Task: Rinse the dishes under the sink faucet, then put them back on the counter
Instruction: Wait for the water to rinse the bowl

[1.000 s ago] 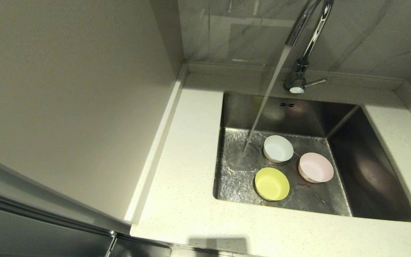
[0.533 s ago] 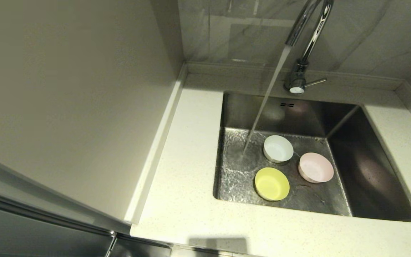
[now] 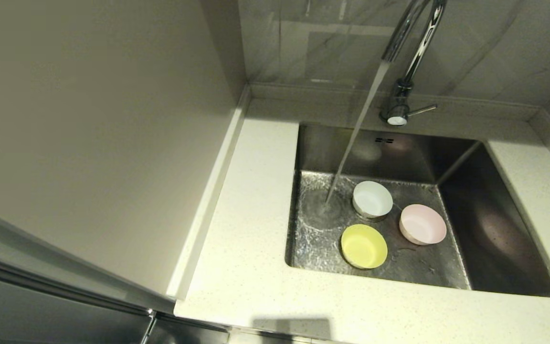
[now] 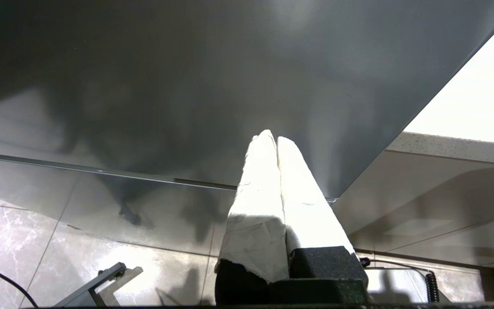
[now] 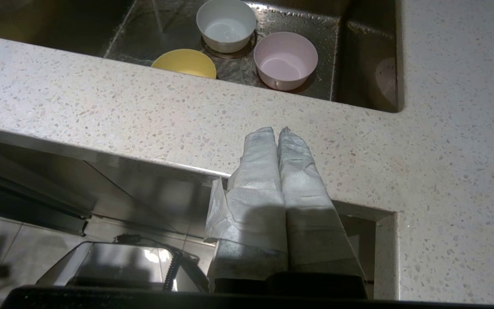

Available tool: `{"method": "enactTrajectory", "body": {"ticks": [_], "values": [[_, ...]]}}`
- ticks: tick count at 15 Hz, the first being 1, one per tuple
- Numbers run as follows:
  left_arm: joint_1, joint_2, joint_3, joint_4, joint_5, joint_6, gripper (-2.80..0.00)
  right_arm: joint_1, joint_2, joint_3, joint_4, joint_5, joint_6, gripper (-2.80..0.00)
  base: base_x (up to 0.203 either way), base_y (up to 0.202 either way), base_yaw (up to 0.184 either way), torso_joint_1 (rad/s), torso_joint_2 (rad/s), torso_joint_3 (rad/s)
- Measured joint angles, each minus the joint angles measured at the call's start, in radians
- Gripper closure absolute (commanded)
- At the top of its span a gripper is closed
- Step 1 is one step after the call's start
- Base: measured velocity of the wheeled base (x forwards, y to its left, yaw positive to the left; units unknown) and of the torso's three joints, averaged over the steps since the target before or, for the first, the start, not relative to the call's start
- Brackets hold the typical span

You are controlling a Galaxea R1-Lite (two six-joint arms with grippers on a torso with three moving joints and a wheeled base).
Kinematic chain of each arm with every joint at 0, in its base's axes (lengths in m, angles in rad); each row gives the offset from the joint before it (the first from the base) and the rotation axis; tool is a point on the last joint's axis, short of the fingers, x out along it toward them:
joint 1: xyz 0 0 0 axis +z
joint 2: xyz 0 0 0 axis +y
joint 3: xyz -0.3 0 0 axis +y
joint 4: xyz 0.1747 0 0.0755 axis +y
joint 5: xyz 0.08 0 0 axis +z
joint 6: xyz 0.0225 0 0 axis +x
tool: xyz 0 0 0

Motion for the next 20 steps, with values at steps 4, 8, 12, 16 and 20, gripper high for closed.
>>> {"method": "enactTrajectory", "body": {"ticks": [4,8,12,16,20], "values": [[0.000,0.000,0.000,0.000,0.000,0.000,0.00,0.000,0.000,0.000,0.000,0.000,0.000,0.00,0.000,0.000,0.000,0.000,0.00,0.000],[0.000,0.000,0.000,0.000,0.000,0.000,0.00,0.000,0.000,0.000,0.000,0.001,0.000,0.00,0.000,0.000,0.000,0.000,0.00,0.000],[0.000,0.000,0.000,0.000,0.000,0.000,0.00,0.000,0.000,0.000,0.000,0.001,0.000,0.00,0.000,0.000,0.000,0.000,0.00,0.000],[0.000,0.000,0.000,0.000,0.000,0.000,0.00,0.000,0.000,0.000,0.000,0.001,0.000,0.00,0.000,0.000,0.000,0.000,0.00,0.000],[0.000,0.000,0.000,0.000,0.000,0.000,0.00,0.000,0.000,0.000,0.000,0.000,0.000,0.00,0.000,0.000,0.000,0.000,0.00,0.000]]}}
